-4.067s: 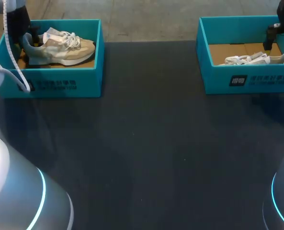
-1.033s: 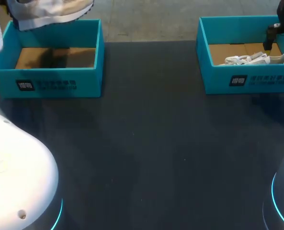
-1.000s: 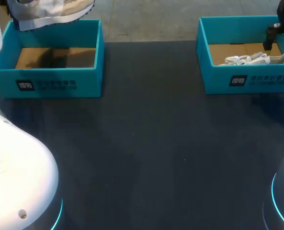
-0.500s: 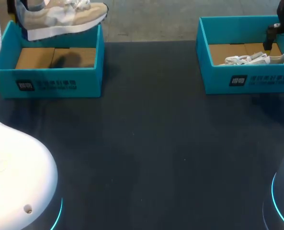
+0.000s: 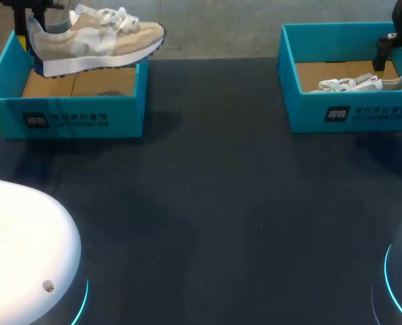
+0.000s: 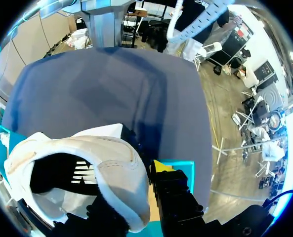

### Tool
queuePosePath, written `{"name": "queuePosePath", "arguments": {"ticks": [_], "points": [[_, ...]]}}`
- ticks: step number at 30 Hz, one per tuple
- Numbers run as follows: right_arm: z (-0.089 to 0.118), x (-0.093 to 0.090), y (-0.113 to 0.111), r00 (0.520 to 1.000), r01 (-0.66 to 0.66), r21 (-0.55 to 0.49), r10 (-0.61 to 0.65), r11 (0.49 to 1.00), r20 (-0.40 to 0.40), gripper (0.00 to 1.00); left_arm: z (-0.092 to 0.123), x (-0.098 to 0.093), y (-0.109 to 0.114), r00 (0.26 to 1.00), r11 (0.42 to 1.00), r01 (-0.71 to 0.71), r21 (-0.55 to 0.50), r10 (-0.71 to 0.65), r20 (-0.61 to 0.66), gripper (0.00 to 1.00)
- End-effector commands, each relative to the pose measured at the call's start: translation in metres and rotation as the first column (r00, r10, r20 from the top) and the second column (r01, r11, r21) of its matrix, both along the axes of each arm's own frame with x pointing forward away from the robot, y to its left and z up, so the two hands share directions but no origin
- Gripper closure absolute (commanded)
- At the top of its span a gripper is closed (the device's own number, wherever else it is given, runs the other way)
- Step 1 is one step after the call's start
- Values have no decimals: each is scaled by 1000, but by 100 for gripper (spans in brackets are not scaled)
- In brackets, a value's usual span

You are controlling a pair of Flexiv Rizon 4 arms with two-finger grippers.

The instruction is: Take the shoe out of the shoebox, open the shoe tongue, remove and reinsert the insole, then place the shoe into the shoebox

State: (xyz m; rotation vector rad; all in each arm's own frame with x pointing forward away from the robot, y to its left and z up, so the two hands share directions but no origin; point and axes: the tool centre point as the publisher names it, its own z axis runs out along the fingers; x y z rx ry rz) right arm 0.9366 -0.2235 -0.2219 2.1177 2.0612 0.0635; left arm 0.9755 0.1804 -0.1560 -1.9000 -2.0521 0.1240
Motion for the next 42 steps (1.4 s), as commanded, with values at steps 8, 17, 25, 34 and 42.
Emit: {"name": "queuePosePath", "arguments": {"ticks": [8, 17, 25, 34, 42], "points": [[0, -1, 0, 1000, 1, 0, -1, 1000, 2, 0, 10, -62, -33, 855, 993, 87, 85, -118, 505, 100], [0, -1, 0, 1000, 1, 0, -1, 1000, 2, 0, 0, -109, -66, 863, 992, 87, 95, -122, 491, 100], [0, -1, 0, 1000, 1, 0, -1, 1000, 2, 0, -9, -154, -103, 862, 990, 110, 89, -140, 488, 100], [0, -1, 0, 1000, 1, 0, -1, 1000, 2, 0, -23, -192, -137, 880, 987, 141, 76, -161, 446, 100], [0, -1, 0, 1000, 1, 0, -1, 1000, 2, 0, -37, -212, -164, 898, 984, 167, 58, -176, 402, 100]]}}
